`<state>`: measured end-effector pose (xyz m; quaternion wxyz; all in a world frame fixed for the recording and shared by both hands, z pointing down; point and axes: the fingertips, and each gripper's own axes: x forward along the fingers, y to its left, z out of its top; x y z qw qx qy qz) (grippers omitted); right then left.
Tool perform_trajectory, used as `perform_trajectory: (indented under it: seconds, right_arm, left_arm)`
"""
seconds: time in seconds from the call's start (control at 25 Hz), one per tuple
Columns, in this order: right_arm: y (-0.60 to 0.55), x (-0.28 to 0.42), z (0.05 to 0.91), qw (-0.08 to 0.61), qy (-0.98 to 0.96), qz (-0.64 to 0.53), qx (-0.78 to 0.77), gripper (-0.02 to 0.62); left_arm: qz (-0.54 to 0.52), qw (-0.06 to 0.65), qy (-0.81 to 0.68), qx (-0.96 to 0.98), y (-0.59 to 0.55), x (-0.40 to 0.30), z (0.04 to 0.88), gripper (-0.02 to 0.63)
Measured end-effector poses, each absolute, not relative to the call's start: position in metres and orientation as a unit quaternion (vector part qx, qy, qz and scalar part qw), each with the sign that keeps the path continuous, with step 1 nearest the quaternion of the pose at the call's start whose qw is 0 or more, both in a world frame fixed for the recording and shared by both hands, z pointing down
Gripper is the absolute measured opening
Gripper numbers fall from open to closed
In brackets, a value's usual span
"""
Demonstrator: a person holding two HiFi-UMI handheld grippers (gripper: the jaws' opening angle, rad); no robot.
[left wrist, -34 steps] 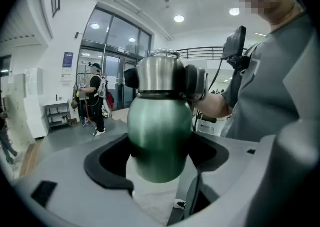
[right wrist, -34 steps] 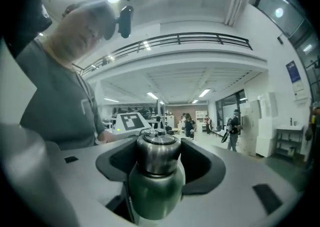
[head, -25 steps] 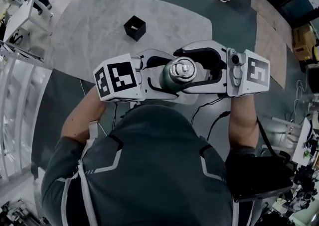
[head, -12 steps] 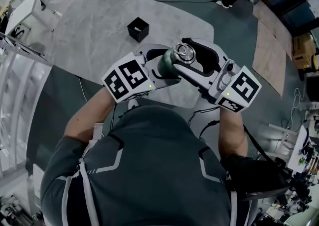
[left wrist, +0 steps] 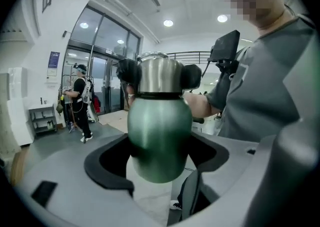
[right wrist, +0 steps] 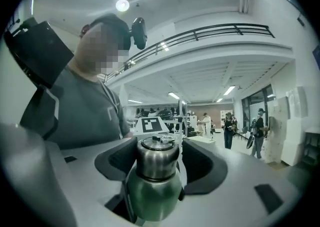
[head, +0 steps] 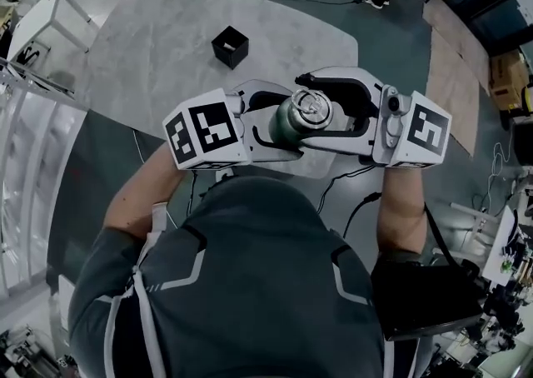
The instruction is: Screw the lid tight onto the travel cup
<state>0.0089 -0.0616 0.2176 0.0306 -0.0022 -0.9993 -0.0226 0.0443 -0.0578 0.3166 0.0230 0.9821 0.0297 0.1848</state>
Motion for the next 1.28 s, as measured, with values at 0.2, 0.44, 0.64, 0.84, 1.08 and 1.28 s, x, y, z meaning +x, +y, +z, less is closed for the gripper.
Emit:
perform_trajectory:
  seconds: [0.2,0.44,0.64,0.84,1.08,1.28]
  right_arm:
    - [-0.08,0.012,0.228,0.048,-0.997,-0.013,0.059,0.276]
    - [-0.123,0.023,0.257,0.042,-0.961,0.063,0.267,0.275]
    - [-0.107,0.015,0.246,0.03,-0.977,0.037,0.21,0.276]
    - [-0.055,0.008,0.22,0.003,-1.0,-0.001,-0.013,0.302]
    - [-0.047,0.013,0.211,-0.013,-0.997,0.007,-0.07,0.285]
    - [-0.052,0.015,0.212,-0.033,-0.997,-0.004,-0.062,0.276]
  left_arm:
    - [0.215,0.013,-0.045,0.976,-0.079,0.043,0.329,0.368]
    - [0.269,0.01,-0.181,0.946,-0.116,0.034,0.356,0.368]
    - [0.221,0.044,-0.085,0.971,-0.095,0.035,0.346,0.368]
    - [0.161,0.048,0.075,0.983,-0.048,0.037,0.31,0.368]
    - [0.143,0.051,0.104,0.983,-0.037,0.037,0.3,0.368]
    - [0.155,0.052,0.074,0.984,-0.042,0.037,0.306,0.368]
